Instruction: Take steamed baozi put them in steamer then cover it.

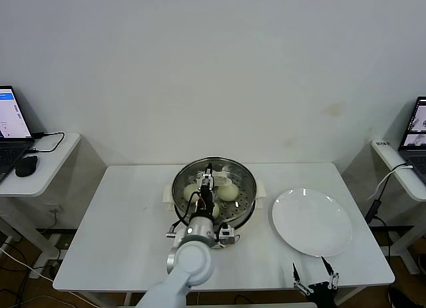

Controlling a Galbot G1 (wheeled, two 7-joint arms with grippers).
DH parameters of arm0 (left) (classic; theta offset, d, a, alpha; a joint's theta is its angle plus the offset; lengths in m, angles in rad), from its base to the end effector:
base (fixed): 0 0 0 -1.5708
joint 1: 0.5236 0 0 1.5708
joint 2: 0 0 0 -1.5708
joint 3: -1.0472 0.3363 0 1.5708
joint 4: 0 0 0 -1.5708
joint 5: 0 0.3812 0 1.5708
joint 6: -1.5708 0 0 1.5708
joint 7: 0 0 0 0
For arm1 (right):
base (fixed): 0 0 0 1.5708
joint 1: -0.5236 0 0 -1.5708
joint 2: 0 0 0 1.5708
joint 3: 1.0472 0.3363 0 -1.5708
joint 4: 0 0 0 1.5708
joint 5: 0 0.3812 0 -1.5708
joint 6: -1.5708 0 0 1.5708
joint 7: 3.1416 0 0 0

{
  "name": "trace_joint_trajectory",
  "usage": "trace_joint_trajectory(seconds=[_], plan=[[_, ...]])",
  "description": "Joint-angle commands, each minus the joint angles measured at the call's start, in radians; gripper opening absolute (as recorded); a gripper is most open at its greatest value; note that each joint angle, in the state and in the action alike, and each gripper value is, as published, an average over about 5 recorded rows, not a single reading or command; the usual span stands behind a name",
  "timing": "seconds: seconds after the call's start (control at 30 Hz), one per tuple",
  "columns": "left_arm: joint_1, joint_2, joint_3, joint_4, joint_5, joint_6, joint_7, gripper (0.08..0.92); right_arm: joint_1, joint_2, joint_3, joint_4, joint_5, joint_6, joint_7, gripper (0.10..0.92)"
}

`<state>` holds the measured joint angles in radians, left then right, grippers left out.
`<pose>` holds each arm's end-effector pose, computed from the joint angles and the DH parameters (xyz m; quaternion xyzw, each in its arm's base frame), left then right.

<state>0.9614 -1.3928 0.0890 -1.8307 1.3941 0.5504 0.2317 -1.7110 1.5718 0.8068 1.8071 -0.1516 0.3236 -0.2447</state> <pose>0.3236 -0.1663 -0.2452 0.0512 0.7387 0.6715 0.0273 0.1280 -0.1033 -0.4139 0.0326 -0.9862 0.1415 0.0795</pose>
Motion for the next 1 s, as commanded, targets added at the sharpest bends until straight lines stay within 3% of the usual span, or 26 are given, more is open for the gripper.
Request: trace_joint_trajectory(seconds=[0.03,0.17,0.27,0.4,0.5,0.57,0.7,1.0], plan=[[0.070,0.018,-0.001,-0.090,-0.036,-0.002,-0.026,0.681,0.000,0.001,-0.001,0.000,-0.003,0.002,0.000,0.823],[0.135,0.051,-0.011,-0.173,-0.102,-0.007,-0.068,0.783,-0.003,0.000,-0.002,0.001,-0.005,0.004,0.000,0.823],[0.202,0.081,-0.040,-0.272,-0.232,-0.017,-0.145,0.817,-0.005,-0.001,-0.002,0.005,-0.002,0.005,0.000,0.822],[0.332,0.119,-0.149,-0.415,-0.539,-0.097,-0.346,0.822,-0.012,-0.007,-0.007,0.011,0.009,0.006,0.000,0.823],[0.463,0.147,-0.249,-0.492,-0.943,-0.217,-0.530,0.823,-0.022,-0.017,-0.015,0.017,0.026,0.001,-0.002,0.823],[0.550,0.154,-0.326,-0.519,-1.249,-0.313,-0.595,0.823,-0.029,-0.026,-0.022,0.022,0.042,-0.004,-0.004,0.823],[0.685,0.139,-0.483,-0.521,-1.610,-0.470,-0.612,0.823,-0.048,-0.055,-0.039,0.038,0.085,-0.020,-0.006,0.823],[0.910,0.140,-0.554,-0.442,-1.744,-0.677,-0.524,0.823,-0.117,-0.151,-0.059,0.109,0.218,-0.045,0.000,0.823]])
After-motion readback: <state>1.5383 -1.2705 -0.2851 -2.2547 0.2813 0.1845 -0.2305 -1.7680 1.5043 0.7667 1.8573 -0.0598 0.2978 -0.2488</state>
